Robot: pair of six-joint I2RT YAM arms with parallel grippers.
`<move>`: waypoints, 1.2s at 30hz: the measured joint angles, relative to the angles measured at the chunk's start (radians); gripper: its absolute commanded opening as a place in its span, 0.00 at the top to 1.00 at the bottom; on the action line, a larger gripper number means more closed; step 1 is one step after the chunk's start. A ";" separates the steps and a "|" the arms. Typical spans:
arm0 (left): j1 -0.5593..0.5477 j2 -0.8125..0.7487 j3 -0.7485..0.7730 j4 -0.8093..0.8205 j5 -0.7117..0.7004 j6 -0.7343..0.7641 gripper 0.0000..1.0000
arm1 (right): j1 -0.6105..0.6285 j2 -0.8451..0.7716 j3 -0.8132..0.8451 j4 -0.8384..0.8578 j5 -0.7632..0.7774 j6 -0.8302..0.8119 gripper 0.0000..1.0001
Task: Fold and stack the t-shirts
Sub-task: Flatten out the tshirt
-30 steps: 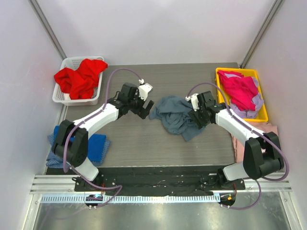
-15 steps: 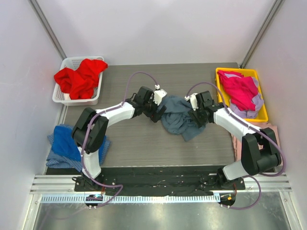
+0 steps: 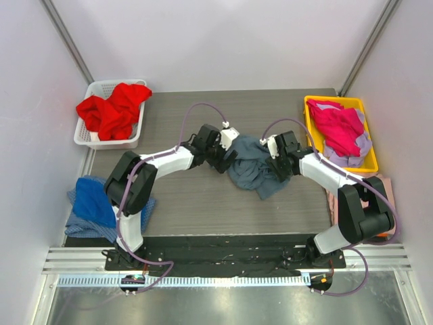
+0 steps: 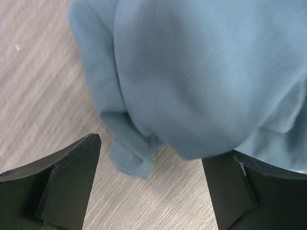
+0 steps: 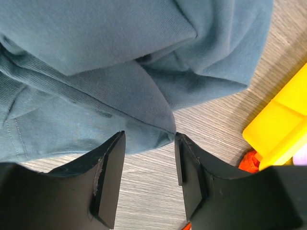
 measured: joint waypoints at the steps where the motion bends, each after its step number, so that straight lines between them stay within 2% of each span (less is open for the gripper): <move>1: 0.000 0.000 -0.012 0.006 -0.006 0.003 0.12 | 0.000 0.000 -0.005 0.004 0.000 0.000 0.48; 9: 0.001 -0.013 -0.079 0.010 -0.057 0.049 0.14 | 0.000 0.000 -0.022 0.014 0.003 0.000 0.50; 12: 0.002 -0.019 -0.083 0.011 -0.066 0.054 0.18 | 0.000 0.000 -0.022 0.018 0.004 0.000 0.50; 16: 0.007 -0.027 -0.084 0.016 -0.074 0.062 0.28 | 0.000 0.000 -0.025 0.018 0.004 0.000 0.51; 26: 0.031 -0.028 -0.096 0.019 -0.084 0.079 0.36 | 0.000 0.000 -0.034 0.018 0.006 0.000 0.52; 36: 0.035 -0.017 -0.097 0.021 -0.080 0.080 0.51 | 0.000 0.000 -0.034 0.018 0.007 0.000 0.53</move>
